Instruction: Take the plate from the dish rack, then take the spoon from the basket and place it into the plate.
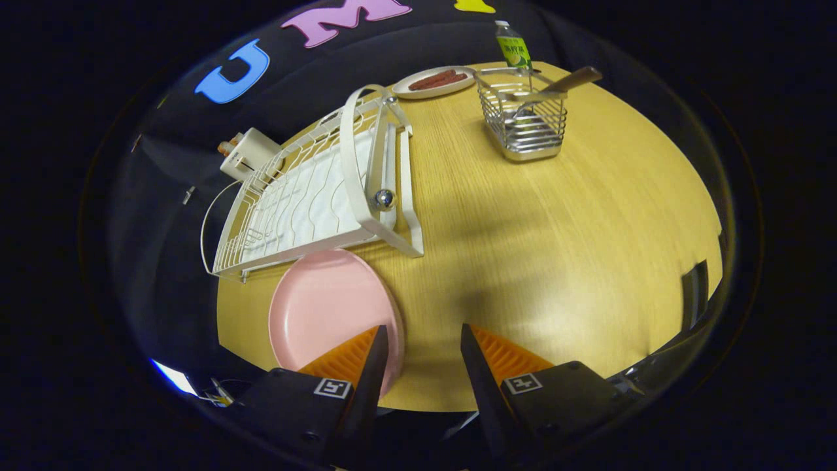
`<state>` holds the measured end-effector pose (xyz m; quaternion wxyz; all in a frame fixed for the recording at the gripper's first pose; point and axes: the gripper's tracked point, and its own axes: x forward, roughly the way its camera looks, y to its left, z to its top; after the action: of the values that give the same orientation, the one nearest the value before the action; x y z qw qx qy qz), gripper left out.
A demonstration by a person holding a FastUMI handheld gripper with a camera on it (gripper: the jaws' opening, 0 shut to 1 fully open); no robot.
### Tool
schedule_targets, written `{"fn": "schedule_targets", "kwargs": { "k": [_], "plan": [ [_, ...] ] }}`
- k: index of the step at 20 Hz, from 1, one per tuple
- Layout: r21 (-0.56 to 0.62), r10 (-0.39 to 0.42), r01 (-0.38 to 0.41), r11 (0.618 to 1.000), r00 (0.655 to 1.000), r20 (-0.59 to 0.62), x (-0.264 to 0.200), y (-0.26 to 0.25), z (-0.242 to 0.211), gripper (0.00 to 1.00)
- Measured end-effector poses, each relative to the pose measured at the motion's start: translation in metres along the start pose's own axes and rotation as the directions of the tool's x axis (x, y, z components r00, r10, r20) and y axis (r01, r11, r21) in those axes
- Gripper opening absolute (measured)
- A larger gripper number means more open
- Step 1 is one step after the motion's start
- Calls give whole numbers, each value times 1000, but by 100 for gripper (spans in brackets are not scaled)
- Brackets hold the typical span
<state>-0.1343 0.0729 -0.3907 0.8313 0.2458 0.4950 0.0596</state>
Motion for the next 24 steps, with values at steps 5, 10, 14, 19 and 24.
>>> {"fn": "schedule_targets", "kwargs": {
  "k": [5, 10, 14, 19, 24],
  "plan": [
    [-119, -19, 47, 992, 975, 224, -64, -23, 76, 69],
    [-233, -95, 189, 954, 927, 362, -95, -64, 151, 69],
    [-240, -129, 232, 943, 917, 378, -79, -92, 195, 69],
    [-310, -153, 259, 915, 932, 327, -38, -113, 202, 59],
    [-309, -139, 235, 922, 943, 302, -15, -118, 204, 41]
  ]
}}
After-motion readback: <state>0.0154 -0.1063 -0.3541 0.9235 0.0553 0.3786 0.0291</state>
